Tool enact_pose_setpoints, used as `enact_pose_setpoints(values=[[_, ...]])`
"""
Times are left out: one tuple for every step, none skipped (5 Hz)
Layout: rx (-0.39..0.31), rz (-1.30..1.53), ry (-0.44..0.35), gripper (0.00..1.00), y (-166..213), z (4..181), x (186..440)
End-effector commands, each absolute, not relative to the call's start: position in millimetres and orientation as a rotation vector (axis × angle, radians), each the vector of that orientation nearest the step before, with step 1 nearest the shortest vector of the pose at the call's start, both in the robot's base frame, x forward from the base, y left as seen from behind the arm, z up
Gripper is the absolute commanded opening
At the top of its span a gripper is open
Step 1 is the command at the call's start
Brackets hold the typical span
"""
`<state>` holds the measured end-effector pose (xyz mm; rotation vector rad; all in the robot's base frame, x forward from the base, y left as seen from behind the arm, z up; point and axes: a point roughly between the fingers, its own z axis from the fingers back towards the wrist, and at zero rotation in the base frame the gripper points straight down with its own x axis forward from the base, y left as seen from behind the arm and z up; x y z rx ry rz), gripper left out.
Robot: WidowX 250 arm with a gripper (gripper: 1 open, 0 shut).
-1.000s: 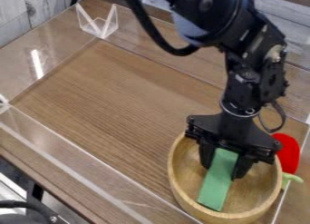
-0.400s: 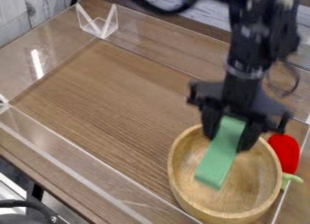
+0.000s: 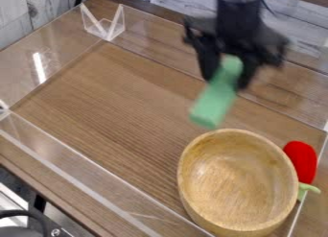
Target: Remove the green block from the brown bowl and put it on the table
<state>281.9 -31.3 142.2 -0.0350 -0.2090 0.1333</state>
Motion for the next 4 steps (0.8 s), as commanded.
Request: enact_pose_setpoints(values=[[-0.028,0.146,-0.274,0.00,4.8,154.5,303.8],[-0.004,0.154,-0.284,0.00,41.5,150.3,318.5],[0.012,0.156,-0.282,0.00,55.2,140.7,335.7],[0.018,0.120,-0.284,0.00,54.1,131.8,349.2]])
